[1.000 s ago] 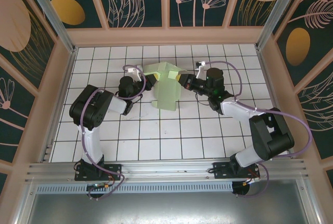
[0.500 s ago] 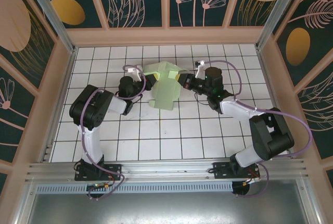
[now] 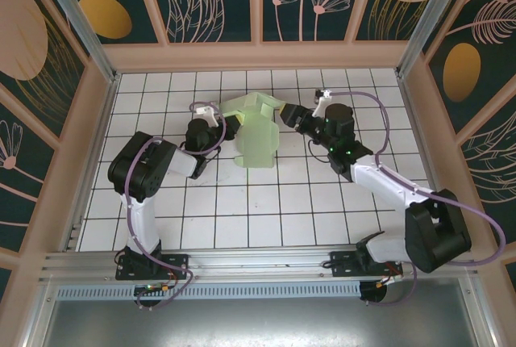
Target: Fold the paper box
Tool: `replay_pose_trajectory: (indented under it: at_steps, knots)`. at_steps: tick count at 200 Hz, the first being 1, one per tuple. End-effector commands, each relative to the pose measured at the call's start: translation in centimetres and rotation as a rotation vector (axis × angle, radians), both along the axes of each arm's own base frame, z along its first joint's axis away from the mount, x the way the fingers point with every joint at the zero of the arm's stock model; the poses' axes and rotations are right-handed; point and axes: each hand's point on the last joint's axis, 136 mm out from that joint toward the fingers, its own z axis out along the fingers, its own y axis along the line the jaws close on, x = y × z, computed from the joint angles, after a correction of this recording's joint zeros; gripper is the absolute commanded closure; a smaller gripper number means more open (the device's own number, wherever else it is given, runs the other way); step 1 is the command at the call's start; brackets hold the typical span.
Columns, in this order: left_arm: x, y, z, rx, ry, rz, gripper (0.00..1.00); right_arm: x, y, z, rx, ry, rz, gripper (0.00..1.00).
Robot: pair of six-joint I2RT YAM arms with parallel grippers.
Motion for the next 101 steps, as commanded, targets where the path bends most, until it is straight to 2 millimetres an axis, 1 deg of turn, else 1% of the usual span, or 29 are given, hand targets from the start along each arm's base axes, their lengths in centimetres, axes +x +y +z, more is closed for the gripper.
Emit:
replay_pose_trajectory:
  at_steps: [1, 10, 16, 19, 39, 62, 81, 101]
  knots:
    - [1.1, 2.0, 1.0, 0.064, -0.025, 0.126, 1.0, 0.3, -0.3, 2.2, -0.088, -0.062, -0.073, 0.4]
    - [1.4, 2.5, 1.1, 0.085, -0.029, 0.159, 1.0, 0.3, 0.3, 2.9, -0.104, -0.074, -0.066, 0.4]
    - [1.5, 3.0, 1.1, 0.095, -0.03, 0.183, 1.0, 0.6, 0.3, 3.3, -0.119, -0.078, -0.073, 0.4]
    - [1.6, 3.2, 1.1, 0.1, -0.028, 0.194, 1.0, 0.3, 1.1, 3.5, -0.126, -0.083, -0.057, 0.4]
    - [2.0, 4.5, 0.8, 0.126, -0.02, 0.269, 1.0, 0.3, 3.7, 4.8, -0.191, -0.115, -0.024, 0.4]
    - [2.0, 5.6, 1.0, 0.117, -0.031, 0.332, 1.0, 0.9, 6.3, 5.8, -0.29, -0.162, -0.04, 0.41]
    - [2.0, 5.9, 0.9, 0.122, -0.035, 0.348, 1.0, 1.8, 9.3, 6.0, -0.363, -0.17, -0.015, 0.42]
    - [1.9, 6.2, 1.1, 0.137, -0.042, 0.362, 1.0, 3.0, 11.6, 5.6, -0.412, -0.157, -0.018, 0.46]
